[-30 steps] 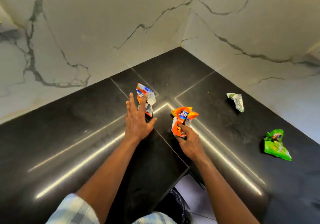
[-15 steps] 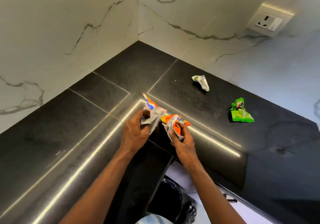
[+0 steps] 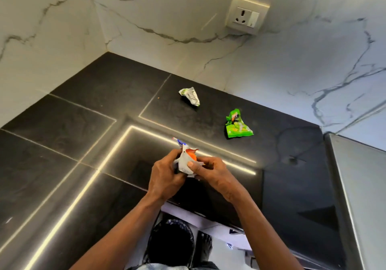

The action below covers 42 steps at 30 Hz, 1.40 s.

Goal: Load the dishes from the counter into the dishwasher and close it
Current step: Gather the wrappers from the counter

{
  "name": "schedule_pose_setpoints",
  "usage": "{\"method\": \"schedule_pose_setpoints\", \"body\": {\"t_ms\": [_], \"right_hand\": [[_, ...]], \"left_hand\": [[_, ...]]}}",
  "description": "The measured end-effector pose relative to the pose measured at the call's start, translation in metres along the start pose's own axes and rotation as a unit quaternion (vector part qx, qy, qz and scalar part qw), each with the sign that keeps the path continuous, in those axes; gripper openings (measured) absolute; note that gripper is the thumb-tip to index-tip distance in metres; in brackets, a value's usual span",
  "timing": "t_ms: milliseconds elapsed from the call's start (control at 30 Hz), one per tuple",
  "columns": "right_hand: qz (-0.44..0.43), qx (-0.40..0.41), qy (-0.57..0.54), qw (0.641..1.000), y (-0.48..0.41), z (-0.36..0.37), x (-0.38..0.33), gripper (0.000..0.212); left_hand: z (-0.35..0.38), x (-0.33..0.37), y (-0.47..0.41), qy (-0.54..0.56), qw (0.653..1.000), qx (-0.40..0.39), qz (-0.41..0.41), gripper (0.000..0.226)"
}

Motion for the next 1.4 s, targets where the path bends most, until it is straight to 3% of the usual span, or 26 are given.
{"method": "schedule_pose_setpoints", "body": {"t_ms": [100, 167, 233, 300, 433, 500, 567, 600, 667, 767, 867, 933, 1100, 1233, 1300, 1333, 1400], "right_hand": [[-0.013, 0.124, -0.005, 0.992, -0.024, -0.044, -0.013, 0.030], [-0.042, 0.249, 0.082, 0.964, -0.045, -0.082, -0.018, 0.020], [-0.036, 0.334, 0.212, 0.918, -0.064, -0.118, -0.017, 0.026], [-0.014, 0.339, 0.310, 0.888, -0.086, -0.147, -0.011, 0.047], [0.072, 0.271, 0.481, 0.831, -0.125, -0.182, 0.005, 0.088], [0.089, 0.262, 0.539, 0.796, -0.136, -0.189, 0.015, 0.089], [0.025, 0.283, 0.578, 0.765, -0.140, -0.195, 0.023, 0.067], [-0.011, 0.288, 0.571, 0.769, -0.140, -0.198, 0.024, 0.052], [-0.062, 0.267, 0.509, 0.816, -0.142, -0.202, 0.028, 0.034], [-0.120, 0.224, 0.357, 0.899, -0.136, -0.186, 0.021, 0.043], [-0.184, 0.125, 0.283, 0.933, -0.127, -0.145, 0.012, 0.053], [-0.196, 0.049, 0.309, 0.929, -0.124, -0.118, 0.010, 0.054], [-0.192, -0.070, 0.466, 0.861, -0.131, -0.076, 0.012, 0.055], [-0.223, -0.144, 0.502, 0.823, -0.135, -0.065, 0.004, 0.050], [-0.225, -0.194, 0.515, 0.804, -0.134, -0.061, 0.001, 0.044], [-0.208, -0.224, 0.492, 0.815, -0.133, -0.061, 0.000, 0.043], [-0.097, -0.285, 0.335, 0.893, -0.136, -0.066, -0.007, 0.048]], "left_hand": [[0.017, -0.013, -0.015, 0.074, 0.990, 0.068, -0.096, 0.036], [0.027, -0.020, -0.027, 0.208, 0.956, 0.102, -0.179, 0.037], [0.033, -0.027, -0.037, 0.272, 0.926, 0.136, -0.222, 0.025], [0.037, -0.032, -0.040, 0.256, 0.926, 0.159, -0.226, 0.022], [0.044, -0.035, -0.036, 0.210, 0.938, 0.185, -0.203, 0.021], [0.048, -0.036, -0.034, 0.200, 0.941, 0.190, -0.196, 0.022], [0.049, -0.039, -0.035, 0.195, 0.943, 0.193, -0.191, 0.025], [0.050, -0.040, -0.035, 0.193, 0.943, 0.192, -0.191, 0.025], [0.053, -0.041, -0.036, 0.199, 0.940, 0.195, -0.196, 0.026], [0.058, -0.038, -0.038, 0.218, 0.933, 0.206, -0.196, 0.033], [0.055, -0.037, -0.038, 0.235, 0.935, 0.182, -0.191, 0.055], [0.055, -0.034, -0.037, 0.234, 0.939, 0.167, -0.186, 0.067], [0.057, -0.026, -0.032, 0.218, 0.942, 0.185, -0.177, 0.103], [0.053, -0.020, -0.035, 0.265, 0.925, 0.191, -0.194, 0.087], [0.053, -0.014, -0.041, 0.277, 0.914, 0.205, -0.216, 0.066], [0.053, -0.013, -0.042, 0.281, 0.907, 0.217, -0.226, 0.053], [0.053, -0.016, -0.041, 0.290, 0.889, 0.249, -0.252, 0.038]]}}
Point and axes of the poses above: each hand's wrist, its own y-axis away from the middle knuckle, its own z-axis out of the palm, x = y × z, the point moved 1 cm from there along -y, towards the middle knuckle, and after that the axes turned 3 degrees about z, right-handed, at the moved point
